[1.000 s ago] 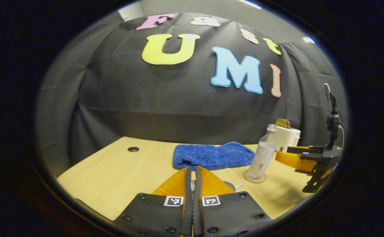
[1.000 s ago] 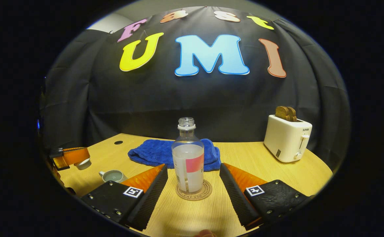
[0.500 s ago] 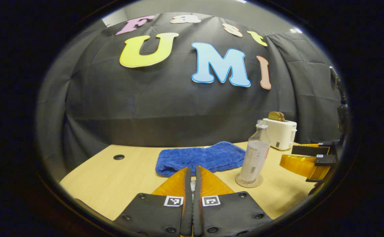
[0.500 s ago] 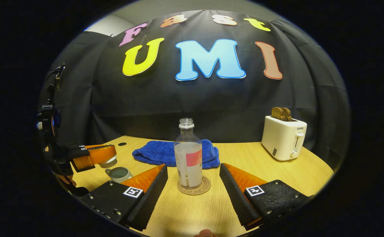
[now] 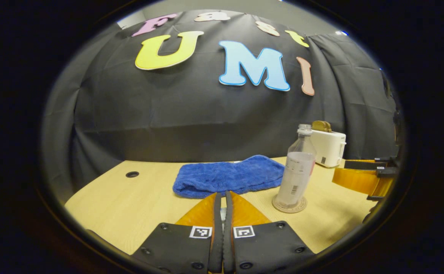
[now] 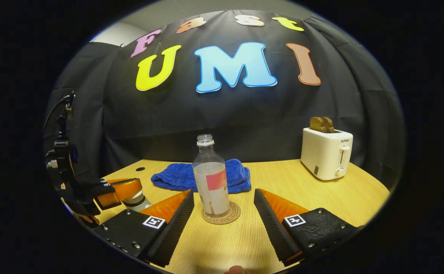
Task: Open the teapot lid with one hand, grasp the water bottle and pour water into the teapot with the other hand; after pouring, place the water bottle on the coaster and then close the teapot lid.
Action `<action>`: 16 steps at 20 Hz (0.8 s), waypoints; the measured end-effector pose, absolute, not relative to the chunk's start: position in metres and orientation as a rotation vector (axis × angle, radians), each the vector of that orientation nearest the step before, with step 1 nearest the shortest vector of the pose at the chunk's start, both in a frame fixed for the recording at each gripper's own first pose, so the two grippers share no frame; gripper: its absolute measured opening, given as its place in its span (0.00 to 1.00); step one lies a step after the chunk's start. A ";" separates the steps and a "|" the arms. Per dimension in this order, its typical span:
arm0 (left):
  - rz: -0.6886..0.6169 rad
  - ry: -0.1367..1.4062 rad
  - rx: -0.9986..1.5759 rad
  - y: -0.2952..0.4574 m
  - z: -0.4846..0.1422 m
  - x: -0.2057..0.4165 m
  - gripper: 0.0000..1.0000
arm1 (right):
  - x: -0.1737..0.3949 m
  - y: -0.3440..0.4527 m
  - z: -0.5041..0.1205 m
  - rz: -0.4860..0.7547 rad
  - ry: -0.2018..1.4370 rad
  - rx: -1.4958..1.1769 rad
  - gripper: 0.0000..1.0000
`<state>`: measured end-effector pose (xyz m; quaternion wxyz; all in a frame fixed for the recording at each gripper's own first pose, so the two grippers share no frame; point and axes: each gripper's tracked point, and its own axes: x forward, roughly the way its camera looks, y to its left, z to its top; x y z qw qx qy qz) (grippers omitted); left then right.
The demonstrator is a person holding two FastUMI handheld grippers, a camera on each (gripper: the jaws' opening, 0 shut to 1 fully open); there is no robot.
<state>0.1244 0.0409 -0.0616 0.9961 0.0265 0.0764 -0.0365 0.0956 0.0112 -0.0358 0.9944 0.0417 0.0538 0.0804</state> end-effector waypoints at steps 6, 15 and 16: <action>-0.055 0.160 0.083 0.042 -0.072 0.124 0.06 | 0.096 0.009 -0.041 0.163 0.116 0.092 0.98; -0.043 0.131 0.068 0.044 -0.062 0.118 0.22 | 0.095 0.011 -0.040 0.160 0.112 0.077 0.98; -0.041 0.119 0.072 0.043 -0.056 0.116 0.22 | 0.094 0.011 -0.039 0.158 0.111 0.073 0.98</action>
